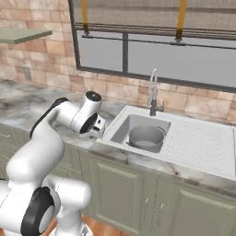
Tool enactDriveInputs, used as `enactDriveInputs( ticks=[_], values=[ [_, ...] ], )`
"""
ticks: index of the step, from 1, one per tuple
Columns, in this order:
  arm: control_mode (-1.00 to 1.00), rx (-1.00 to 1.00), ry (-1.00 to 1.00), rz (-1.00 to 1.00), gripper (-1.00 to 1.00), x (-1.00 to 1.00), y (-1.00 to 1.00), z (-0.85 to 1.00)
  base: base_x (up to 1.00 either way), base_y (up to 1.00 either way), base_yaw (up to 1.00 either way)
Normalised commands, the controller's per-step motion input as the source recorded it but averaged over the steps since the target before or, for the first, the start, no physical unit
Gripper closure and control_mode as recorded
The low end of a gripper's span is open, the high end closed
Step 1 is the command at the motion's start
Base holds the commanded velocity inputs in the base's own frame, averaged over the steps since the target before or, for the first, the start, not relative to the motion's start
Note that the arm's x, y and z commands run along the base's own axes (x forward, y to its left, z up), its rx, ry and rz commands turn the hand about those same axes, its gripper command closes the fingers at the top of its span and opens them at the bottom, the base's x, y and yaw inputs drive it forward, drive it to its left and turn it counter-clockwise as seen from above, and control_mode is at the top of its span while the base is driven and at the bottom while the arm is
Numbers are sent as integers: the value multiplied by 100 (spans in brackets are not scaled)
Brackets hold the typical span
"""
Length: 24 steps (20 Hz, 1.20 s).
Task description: Move the pot and pan from the stove into the sink.
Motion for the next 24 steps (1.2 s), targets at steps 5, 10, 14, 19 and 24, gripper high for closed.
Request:
enactDriveInputs(
  ticks=[5,10,14,19,24],
  values=[
    [100,0,0,0,-100,0,0,0,-4,2,47],
    [100,0,0,0,-100,0,0,0,-2,0,47],
    [100,0,0,0,-100,0,0,0,0,0,48],
    [100,0,0,0,-100,0,0,0,0,0,48],
    [100,0,0,0,-100,0,0,0,-1,0,48]
  ],
)
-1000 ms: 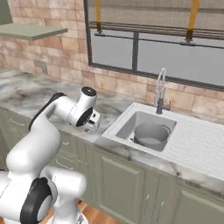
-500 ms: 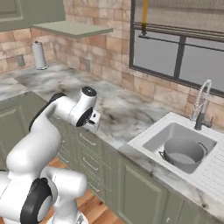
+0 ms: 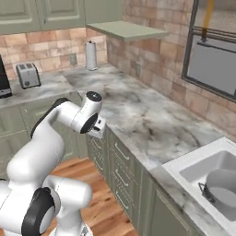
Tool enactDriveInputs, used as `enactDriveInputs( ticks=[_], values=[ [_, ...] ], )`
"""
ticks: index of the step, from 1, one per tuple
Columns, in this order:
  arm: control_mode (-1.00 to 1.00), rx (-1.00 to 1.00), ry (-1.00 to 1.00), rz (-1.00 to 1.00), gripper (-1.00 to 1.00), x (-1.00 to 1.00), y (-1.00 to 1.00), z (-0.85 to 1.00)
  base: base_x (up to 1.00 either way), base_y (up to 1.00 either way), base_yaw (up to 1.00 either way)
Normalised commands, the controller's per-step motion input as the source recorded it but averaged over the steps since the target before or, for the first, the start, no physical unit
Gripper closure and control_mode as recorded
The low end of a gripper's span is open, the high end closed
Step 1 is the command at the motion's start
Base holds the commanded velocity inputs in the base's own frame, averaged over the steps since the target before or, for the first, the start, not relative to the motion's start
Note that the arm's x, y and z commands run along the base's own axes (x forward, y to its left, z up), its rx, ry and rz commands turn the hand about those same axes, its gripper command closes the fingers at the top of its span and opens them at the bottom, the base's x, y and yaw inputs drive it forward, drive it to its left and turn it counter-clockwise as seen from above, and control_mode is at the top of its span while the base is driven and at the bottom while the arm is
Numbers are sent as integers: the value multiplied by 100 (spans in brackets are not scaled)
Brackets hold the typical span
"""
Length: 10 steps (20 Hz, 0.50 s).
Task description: Move the pot and pan from the stove into the sink.
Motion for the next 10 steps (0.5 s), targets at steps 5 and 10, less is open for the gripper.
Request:
enactDriveInputs(
  ticks=[5,10],
  values=[
    [100,0,0,0,-100,0,0,0,0,0,48],
    [100,0,0,0,-100,0,0,0,-1,0,49]
  ],
)
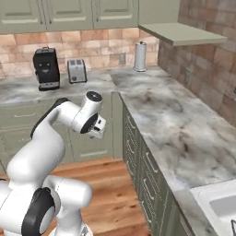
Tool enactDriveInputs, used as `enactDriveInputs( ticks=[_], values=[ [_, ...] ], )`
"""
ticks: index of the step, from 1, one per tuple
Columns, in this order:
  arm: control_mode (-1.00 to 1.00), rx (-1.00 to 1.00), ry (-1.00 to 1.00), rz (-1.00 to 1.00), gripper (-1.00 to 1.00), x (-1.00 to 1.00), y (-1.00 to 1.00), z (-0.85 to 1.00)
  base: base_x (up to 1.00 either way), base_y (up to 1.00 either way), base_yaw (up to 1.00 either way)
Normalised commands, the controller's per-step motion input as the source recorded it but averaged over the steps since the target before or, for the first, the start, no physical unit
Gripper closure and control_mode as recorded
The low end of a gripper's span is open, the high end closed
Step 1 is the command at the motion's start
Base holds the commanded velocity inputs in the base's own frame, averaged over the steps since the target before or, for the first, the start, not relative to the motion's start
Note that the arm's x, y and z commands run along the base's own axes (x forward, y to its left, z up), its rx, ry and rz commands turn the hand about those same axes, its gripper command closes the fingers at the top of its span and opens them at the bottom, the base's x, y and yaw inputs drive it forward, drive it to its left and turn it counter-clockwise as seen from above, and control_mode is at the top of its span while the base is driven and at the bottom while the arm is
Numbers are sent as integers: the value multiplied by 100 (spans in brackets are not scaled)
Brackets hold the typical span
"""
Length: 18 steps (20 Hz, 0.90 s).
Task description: Move the pot and pan from the stove into the sink.
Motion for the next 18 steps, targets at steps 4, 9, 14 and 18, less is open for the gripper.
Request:
enactDriveInputs(
  ticks=[4,9,14,18],
  values=[
    [100,0,0,0,-100,0,0,0,-2,0,50],
    [100,0,0,0,-100,0,0,0,-2,0,50],
    [100,0,0,0,-100,0,0,0,-13,2,42],
    [100,0,0,0,-100,0,0,0,15,1,1]
  ],
)
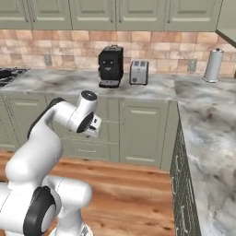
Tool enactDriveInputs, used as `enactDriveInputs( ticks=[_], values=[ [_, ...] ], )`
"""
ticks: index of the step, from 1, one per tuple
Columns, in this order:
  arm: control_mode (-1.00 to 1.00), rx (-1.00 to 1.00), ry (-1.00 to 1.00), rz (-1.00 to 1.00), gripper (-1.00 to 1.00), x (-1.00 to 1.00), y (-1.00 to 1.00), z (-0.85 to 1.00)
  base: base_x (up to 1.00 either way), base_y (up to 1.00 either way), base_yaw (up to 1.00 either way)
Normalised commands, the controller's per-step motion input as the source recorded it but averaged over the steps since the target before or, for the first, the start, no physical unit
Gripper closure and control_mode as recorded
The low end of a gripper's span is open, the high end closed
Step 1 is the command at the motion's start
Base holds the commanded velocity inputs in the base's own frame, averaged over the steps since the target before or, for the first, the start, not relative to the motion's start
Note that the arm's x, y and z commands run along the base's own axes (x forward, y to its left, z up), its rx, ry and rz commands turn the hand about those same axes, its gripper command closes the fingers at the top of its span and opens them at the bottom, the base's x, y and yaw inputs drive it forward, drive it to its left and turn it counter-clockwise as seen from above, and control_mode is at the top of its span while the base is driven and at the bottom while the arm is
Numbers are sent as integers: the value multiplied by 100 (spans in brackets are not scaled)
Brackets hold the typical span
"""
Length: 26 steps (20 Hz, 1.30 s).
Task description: Move the pot and pan from the stove into the sink.
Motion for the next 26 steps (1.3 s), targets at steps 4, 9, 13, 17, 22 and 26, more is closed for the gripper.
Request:
enactDriveInputs(
  ticks=[4,9,13,17,22,26],
  values=[
    [100,0,0,0,-100,0,0,0,82,24,0],
    [100,0,0,0,-100,0,0,0,99,23,0],
    [100,0,0,0,-100,0,0,0,98,26,0],
    [100,0,0,0,-100,0,0,0,32,68,1],
    [100,0,0,0,-100,0,0,0,2,100,3],
    [100,0,0,0,-100,0,0,0,0,100,3]
  ],
)
